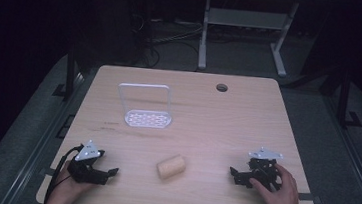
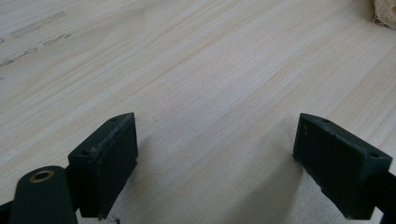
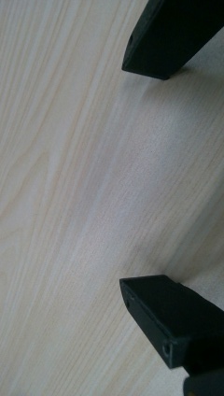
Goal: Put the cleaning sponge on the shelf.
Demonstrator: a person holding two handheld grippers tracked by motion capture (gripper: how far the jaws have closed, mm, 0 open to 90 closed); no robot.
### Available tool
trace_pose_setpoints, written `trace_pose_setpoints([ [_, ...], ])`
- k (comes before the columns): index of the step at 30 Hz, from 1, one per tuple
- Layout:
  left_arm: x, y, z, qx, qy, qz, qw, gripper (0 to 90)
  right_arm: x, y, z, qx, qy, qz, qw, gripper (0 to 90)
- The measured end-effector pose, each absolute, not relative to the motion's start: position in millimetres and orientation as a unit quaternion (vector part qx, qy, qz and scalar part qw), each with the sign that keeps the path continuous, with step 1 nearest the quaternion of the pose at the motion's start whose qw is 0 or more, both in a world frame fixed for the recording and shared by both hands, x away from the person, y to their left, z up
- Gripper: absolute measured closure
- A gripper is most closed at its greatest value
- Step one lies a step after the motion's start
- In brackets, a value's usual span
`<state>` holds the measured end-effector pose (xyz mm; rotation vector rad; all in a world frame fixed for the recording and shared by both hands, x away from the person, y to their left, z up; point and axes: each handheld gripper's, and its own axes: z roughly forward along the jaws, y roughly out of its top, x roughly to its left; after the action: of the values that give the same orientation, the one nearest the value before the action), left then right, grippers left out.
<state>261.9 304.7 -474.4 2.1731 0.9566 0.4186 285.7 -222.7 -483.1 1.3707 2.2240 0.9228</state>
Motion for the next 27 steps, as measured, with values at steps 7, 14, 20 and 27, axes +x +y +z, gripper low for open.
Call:
trace_pose_setpoints([
  [7, 263, 302, -474, 0.842, 0.372, 0.162, 0.355, 13.5, 286, -223, -483, 0.487, 0.789, 0.327, 0.184, 0.0],
  [14, 265, 299, -468, 0.848, 0.363, 0.160, 0.353, 13.6, 286, -223, -483, 0.487, 0.789, 0.327, 0.184, 0.0],
  [20, 266, 297, -461, 0.845, 0.362, 0.155, 0.361, 13.6, 286, -223, -483, 0.487, 0.788, 0.328, 0.185, 0.0],
  [27, 271, 290, -452, 0.847, 0.353, 0.147, 0.371, 13.6, 286, -222, -483, 0.487, 0.788, 0.328, 0.184, 0.0],
])
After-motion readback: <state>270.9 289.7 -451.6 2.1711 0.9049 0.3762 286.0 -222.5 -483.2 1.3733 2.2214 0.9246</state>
